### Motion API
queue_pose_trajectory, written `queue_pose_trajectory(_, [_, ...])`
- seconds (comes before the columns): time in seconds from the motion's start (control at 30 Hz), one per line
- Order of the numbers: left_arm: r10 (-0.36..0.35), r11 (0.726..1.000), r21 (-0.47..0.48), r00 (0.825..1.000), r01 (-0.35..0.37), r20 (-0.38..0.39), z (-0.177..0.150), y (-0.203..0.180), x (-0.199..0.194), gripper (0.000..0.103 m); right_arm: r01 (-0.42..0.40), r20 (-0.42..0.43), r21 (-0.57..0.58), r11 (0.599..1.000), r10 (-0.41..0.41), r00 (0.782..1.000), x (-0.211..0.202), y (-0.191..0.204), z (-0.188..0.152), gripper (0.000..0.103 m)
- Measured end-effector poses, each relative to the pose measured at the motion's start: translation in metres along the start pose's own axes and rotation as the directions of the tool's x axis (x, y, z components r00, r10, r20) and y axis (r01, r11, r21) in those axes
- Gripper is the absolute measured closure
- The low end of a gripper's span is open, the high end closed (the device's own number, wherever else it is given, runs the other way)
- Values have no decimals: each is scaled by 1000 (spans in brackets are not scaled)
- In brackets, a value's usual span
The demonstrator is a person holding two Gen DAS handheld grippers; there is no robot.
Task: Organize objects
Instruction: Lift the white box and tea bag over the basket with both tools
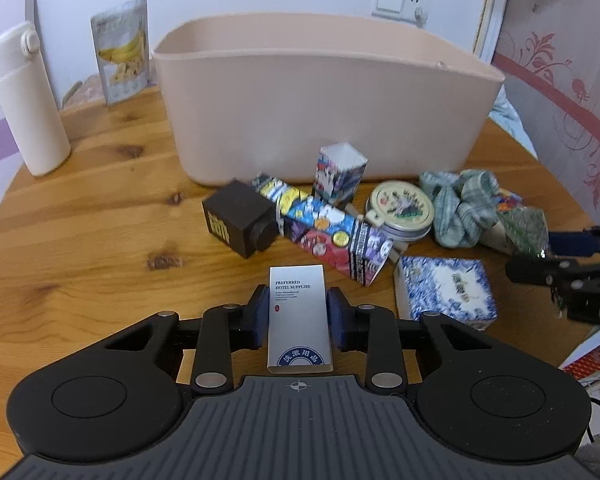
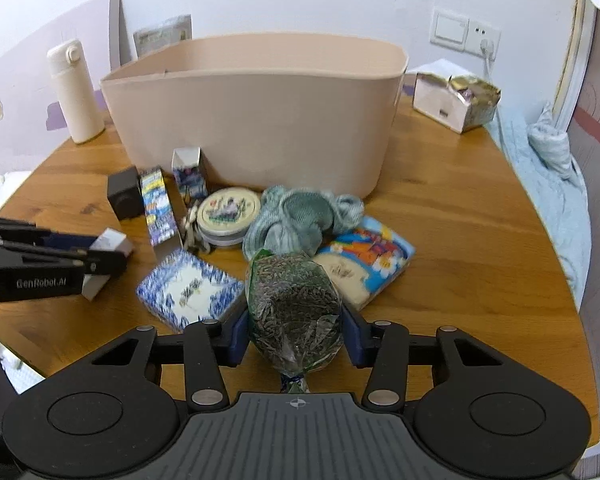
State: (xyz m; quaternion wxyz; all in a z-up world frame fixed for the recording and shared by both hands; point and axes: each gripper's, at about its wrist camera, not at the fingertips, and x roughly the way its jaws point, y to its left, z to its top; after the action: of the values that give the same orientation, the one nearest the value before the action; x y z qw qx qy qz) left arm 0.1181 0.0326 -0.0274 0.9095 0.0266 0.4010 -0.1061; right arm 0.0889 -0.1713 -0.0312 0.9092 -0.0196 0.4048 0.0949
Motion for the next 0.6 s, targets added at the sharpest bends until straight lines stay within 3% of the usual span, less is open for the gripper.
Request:
queue_pose_trajectory(0.33, [31,999,13,990,-33,137,43,8,-32,72,-5,119,17,1000,3,993,-31,-15,40,58])
queue_pose_trajectory(0.6, [48,998,22,969,-55,243,98,17,-42,72,12,208,24,1000,-17,978,-38,-29,87,58])
